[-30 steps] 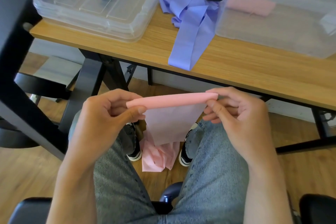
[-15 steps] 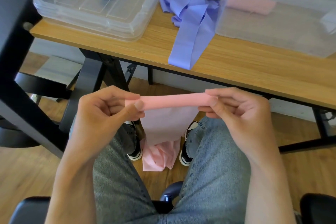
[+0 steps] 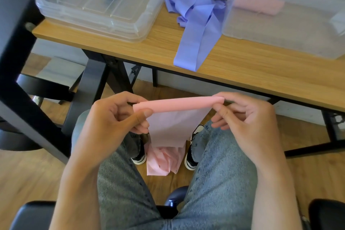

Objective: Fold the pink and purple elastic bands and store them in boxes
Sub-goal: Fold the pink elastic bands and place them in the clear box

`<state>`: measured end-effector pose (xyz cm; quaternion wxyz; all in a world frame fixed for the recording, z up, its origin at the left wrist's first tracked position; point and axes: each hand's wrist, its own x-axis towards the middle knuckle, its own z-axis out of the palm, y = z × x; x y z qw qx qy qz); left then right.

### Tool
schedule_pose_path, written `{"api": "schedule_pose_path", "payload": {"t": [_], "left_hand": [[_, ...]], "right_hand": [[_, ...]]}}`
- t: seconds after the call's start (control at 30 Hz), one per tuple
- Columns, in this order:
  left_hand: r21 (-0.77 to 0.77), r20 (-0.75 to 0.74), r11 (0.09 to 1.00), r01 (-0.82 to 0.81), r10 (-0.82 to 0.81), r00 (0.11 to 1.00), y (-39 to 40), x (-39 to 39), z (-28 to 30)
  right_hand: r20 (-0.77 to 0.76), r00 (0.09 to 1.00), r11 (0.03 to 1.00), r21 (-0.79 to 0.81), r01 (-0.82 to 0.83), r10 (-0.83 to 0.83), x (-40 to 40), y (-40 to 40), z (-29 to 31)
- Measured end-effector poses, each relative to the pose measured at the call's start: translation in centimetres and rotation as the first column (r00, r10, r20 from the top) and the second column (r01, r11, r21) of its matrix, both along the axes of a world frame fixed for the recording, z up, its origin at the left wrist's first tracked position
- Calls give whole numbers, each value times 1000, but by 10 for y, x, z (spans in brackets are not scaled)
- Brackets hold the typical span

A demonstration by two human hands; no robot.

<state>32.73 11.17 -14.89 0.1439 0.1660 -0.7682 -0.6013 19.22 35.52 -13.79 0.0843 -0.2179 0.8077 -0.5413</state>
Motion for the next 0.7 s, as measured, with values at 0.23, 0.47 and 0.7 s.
{"api": "schedule_pose_path", "payload": {"t": [0.23, 0.47, 0.7], "left_hand": [[100, -108, 993, -66, 76, 991, 3, -1, 5], [40, -108, 997, -70, 74, 991, -2, 1, 3], [-102, -69, 994, -38, 31, 997, -4, 2, 0]], "right_hand": [[131, 990, 970, -243, -17, 50, 4, -5, 12], [140, 988, 977, -210, -29, 60, 3, -5, 9], [-12, 1000, 1000, -13, 7, -7, 3, -4, 4]]}}
